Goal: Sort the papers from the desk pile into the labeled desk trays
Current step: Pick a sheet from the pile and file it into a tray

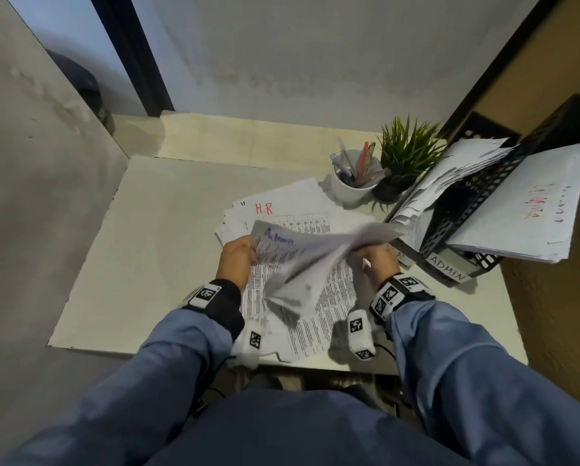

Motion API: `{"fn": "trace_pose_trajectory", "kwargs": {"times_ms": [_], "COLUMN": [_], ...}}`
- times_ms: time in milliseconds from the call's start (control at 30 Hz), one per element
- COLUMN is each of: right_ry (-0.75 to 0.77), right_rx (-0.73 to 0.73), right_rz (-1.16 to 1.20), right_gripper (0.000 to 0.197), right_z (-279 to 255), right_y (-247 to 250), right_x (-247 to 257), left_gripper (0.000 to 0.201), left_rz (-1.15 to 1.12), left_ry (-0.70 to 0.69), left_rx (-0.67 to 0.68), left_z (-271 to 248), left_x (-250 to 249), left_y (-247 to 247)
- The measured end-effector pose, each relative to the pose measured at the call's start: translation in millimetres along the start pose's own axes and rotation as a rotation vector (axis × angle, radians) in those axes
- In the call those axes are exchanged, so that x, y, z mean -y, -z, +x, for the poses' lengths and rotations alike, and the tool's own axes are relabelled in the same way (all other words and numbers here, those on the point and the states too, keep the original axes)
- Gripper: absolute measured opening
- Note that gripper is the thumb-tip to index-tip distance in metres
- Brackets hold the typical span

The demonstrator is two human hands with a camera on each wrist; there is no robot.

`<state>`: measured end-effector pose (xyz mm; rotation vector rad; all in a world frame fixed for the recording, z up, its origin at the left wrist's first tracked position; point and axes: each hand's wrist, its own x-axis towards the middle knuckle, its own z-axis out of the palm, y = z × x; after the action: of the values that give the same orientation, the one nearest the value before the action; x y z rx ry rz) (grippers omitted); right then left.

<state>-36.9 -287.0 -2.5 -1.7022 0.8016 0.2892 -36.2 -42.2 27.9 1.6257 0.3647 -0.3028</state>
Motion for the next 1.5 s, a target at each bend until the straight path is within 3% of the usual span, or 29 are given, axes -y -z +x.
{"fn": "trace_pose_trajectory", "kwargs": {"times_ms": [67,133,167,233,267,333,467,533,633,700,800,967,1067,1167,1267,1367,1433,1500], "right_ry": [-0.016,-0.019,-0.017,0.002,0.021,0.065,0.277,0.436,0.535,0.518,0.502,0.509,0.548,0.480,0.484,0.515,0.512,0.421], "right_rx": [0.019,-0.011,-0.051,-0.083,-0.083,-0.064,-0.104,-0.133,-0.144,-0.115,-0.089,-0.151,-0.153,-0.145,-0.162,-0.151,-0.158,-0.147], "right_rz": [0.071,0.213,0.233,0.250,0.267,0.283,0.329,0.398,0.455,0.428,0.299,0.362,0.387,0.355,0.312,0.355,0.359,0.323], "right_gripper": [0.018,0.020,0.026,0.036,0.038,0.033,0.025,0.024,0.031,0.029,0.033,0.036,0.030,0.022,0.020,0.011,0.006,0.009], "right_z": [-2,-2,-2,-8,-9,-19,-47,-66,-84,-87,-83,-80,-79,-77,-78,-81,-82,-80], "right_y": [-1,-2,-3,-6,-8,-12,-13,-10,-9,-9,-9,-4,-1,-6,-8,-5,-4,-7], "right_x": [5,7,7,15,18,32,65,78,77,68,58,79,82,69,65,77,81,73], "left_gripper": [0.025,0.022,0.022,0.051,0.056,0.048,0.004,0.007,0.031,0.040,0.039,0.006,0.018,0.031,0.003,0.016,0.008,0.005], "left_rz": [-0.015,-0.086,-0.194,-0.388,-0.367,-0.222,-0.036,-0.079,-0.109,-0.019,0.082,0.066,-0.043,-0.013,0.032,0.015,0.036,0.100], "left_ry": [0.048,0.077,0.096,0.151,0.150,0.041,-0.282,-0.381,-0.482,-0.438,-0.406,-0.436,-0.478,-0.413,-0.359,-0.394,-0.423,-0.333], "left_rx": [-0.045,-0.028,0.051,0.223,0.253,0.168,-0.094,-0.154,-0.016,0.039,-0.025,-0.157,-0.124,-0.074,-0.123,-0.215,-0.191,-0.148], "left_z": [1,0,-1,-7,-10,-12,-15,-18,-24,-21,-17,-19,-20,-17,-21,-23,-20,-17], "left_x": [-9,-12,-11,-14,-17,-22,-36,-47,-51,-37,-21,-47,-57,-46,-47,-60,-62,-54], "left_y": [0,0,0,-1,-3,-9,-15,-18,-19,-17,-18,-23,-23,-23,-30,-33,-33,-33]}}
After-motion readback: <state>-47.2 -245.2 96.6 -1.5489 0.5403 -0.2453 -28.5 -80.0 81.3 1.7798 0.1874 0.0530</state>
